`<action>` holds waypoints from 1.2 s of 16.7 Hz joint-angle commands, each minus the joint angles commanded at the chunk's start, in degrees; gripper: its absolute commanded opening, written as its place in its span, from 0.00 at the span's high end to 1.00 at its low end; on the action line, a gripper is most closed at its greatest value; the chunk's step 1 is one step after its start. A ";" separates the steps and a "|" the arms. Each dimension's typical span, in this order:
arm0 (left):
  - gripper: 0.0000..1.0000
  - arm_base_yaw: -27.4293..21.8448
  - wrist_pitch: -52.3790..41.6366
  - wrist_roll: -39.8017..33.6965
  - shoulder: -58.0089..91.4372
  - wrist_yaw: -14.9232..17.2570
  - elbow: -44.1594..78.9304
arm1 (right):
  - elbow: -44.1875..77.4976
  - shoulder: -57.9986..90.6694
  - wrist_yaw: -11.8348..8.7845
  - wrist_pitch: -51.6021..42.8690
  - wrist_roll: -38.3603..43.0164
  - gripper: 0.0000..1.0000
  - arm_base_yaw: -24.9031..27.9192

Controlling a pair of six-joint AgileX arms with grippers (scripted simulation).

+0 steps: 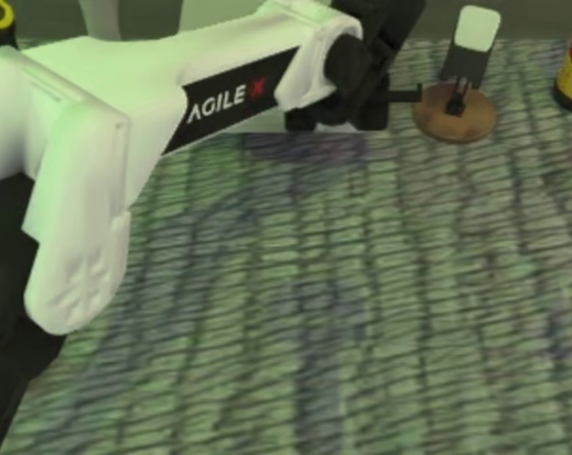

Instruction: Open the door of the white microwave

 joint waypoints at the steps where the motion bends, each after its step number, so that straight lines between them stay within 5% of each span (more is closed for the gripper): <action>1: 1.00 0.00 0.00 0.00 0.00 0.00 0.00 | 0.00 0.00 0.00 0.00 0.00 0.00 0.00; 20: 1.00 -1.91 3.79 -1.73 -6.06 -1.18 -10.53 | 0.00 0.00 0.00 0.00 0.00 0.00 0.00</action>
